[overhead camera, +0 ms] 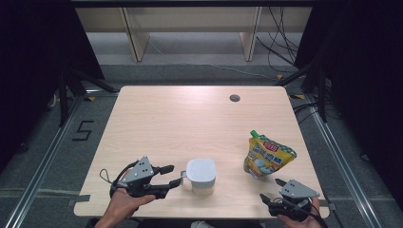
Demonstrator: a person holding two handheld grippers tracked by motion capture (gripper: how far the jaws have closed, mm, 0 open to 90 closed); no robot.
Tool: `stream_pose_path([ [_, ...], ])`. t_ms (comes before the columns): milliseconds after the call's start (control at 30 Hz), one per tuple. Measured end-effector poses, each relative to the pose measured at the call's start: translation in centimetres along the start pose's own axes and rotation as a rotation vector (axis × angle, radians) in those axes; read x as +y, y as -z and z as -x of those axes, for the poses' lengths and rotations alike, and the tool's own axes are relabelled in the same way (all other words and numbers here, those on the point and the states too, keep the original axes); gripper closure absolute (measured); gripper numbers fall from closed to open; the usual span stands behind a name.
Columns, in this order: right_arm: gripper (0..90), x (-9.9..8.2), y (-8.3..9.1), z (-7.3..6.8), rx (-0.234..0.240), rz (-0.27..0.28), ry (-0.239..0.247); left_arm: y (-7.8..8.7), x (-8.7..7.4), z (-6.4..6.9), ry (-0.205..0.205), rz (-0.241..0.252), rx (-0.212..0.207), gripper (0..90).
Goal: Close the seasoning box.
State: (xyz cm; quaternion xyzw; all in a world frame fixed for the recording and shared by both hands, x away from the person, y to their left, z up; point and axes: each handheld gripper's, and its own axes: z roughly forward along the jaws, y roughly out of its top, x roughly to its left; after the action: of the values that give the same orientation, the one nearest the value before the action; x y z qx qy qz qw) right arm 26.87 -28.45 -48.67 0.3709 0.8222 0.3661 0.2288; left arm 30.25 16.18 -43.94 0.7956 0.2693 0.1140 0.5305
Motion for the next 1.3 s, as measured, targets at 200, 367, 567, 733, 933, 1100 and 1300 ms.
stream_pose_path([
  [200,25.4,0.1,0.1,-0.1,0.001,0.004,0.006,0.5,-1.8,-0.8,0.024,-0.024,0.016,35.3],
  [367,25.3,0.1,0.1,-0.1,-0.001,0.002,0.005,1.1,-2.7,-1.1,0.037,-0.035,0.038,32.9],
  [567,25.3,0.1,0.1,-0.1,0.0,0.005,0.003,1.1,-3.4,-1.2,0.029,-0.05,0.033,29.3],
  [733,25.2,0.1,0.1,-0.1,0.002,0.003,0.005,0.8,-4.3,-0.9,0.014,-0.097,0.062,27.1],
  [933,24.8,0.1,0.0,-0.1,-0.004,0.006,0.015,0.4,-5.2,-0.8,0.012,-0.115,0.06,25.7],
  [1100,24.5,0.1,0.0,-0.1,-0.001,0.0,0.011,0.0,-6.0,-0.5,0.0,-0.166,0.056,25.1],
  [1300,24.3,0.0,-0.1,-0.1,0.008,-0.003,0.015,-0.2,-6.2,-0.4,-0.005,-0.176,0.061,24.6],
])
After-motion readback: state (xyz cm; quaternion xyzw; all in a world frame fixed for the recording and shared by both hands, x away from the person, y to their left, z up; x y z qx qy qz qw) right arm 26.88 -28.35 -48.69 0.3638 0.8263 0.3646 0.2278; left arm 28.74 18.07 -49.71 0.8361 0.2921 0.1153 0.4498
